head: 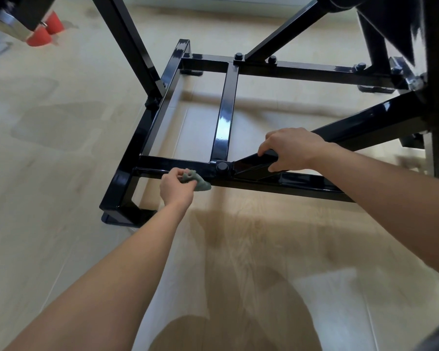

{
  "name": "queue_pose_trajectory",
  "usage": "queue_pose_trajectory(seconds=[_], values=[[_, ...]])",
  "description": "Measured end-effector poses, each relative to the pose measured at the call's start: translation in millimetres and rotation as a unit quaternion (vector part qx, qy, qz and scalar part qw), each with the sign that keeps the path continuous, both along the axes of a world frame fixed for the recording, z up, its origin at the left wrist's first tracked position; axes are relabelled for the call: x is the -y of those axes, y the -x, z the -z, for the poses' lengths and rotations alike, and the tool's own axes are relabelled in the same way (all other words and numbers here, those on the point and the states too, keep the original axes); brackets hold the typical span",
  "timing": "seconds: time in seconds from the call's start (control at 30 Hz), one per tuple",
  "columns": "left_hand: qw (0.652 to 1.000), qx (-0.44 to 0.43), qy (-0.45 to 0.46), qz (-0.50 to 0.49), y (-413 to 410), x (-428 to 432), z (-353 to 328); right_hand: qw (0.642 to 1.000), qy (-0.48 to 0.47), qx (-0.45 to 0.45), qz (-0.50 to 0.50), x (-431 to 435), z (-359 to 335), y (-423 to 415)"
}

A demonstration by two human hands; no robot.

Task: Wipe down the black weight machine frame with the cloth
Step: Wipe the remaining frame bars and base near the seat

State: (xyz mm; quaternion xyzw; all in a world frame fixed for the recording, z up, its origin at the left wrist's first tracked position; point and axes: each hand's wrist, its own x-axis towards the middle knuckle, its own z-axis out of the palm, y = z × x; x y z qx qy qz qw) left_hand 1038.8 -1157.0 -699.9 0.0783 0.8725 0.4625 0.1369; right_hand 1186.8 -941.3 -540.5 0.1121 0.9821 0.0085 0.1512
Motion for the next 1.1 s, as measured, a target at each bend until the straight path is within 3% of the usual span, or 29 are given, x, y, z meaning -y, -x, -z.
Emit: queue_pose_trajectory(seconds=[0.1, 0.23, 0.37, 0.43, 0.57, 0.73, 0.83, 1.1], values=[[0.977, 0.130, -0.064, -0.157, 6, 14, 4, 1.000, -0.001, 0.001, -0.001, 0, 0, 0], [0.879, 0.266, -0.229, -0.322, 20, 39, 3, 1.000, 0.002, 0.001, 0.003, 0, 0, 0], [0.813, 0.346, -0.236, -0.404, 25, 51, 1, 1.000, 0.004, 0.004, 0.002, 0, -1, 1], [0.829, 0.370, -0.204, -0.367, 19, 45, 0, 1.000, 0.003, 0.005, 0.002, 0, -1, 1], [0.859, 0.398, -0.230, -0.223, 6, 21, -9, 1.000, -0.001, 0.004, -0.001, -1, 0, 0], [0.763, 0.463, -0.383, -0.239, 6, 29, 4, 1.000, -0.001, 0.005, -0.007, -3, 1, 1], [0.727, 0.495, -0.430, -0.205, 5, 39, 7, 1.000, 0.001, 0.003, -0.006, -4, 3, 2], [0.683, 0.525, -0.479, -0.170, -3, 25, 12, 1.000, 0.001, 0.001, -0.011, -3, 3, 1]])
